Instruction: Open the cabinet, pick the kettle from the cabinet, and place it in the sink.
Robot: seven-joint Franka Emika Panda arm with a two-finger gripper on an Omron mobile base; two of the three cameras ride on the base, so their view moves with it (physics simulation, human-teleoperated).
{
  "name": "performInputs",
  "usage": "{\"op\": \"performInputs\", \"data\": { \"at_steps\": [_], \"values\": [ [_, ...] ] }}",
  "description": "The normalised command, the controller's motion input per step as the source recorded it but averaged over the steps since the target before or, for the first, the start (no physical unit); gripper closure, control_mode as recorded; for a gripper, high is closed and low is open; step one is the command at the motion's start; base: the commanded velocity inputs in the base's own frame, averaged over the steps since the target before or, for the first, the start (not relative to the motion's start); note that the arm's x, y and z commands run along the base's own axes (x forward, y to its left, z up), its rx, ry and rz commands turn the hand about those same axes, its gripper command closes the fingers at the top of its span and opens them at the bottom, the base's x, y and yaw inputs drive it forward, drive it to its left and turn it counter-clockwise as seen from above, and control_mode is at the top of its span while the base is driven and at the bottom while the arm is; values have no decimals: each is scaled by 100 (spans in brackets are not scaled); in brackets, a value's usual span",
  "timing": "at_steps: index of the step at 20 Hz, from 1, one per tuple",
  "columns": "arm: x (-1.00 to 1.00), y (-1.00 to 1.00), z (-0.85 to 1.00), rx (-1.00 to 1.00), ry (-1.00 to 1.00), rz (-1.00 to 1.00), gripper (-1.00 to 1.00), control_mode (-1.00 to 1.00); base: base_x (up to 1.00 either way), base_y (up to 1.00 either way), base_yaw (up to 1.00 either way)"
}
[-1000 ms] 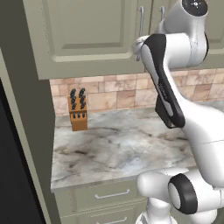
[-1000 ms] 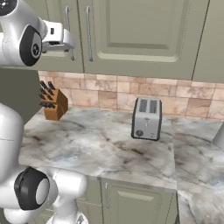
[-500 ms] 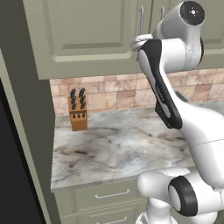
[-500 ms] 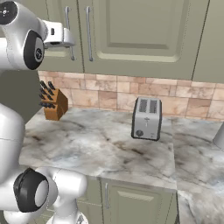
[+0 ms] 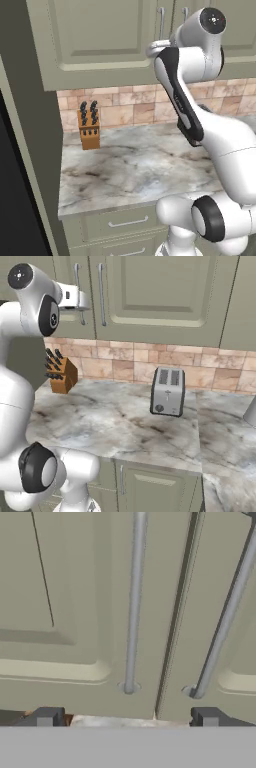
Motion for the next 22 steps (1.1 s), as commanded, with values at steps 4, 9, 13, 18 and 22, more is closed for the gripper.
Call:
{"op": "performInputs", "data": {
  "at_steps": [4,9,13,18,22],
  "values": [
    [37,0,0,5,3,0,-100,-100,0,0,0],
    [37,0,0,2,1,0,-100,-100,0,0,0],
    [34,0,-1,1,0,0,-100,-100,0,0,0],
    [31,0,-6,0,0,0,-100,-100,0,0,0],
    [30,3,-9,0,0,0,-100,-100,0,0,0]
  ]
}}
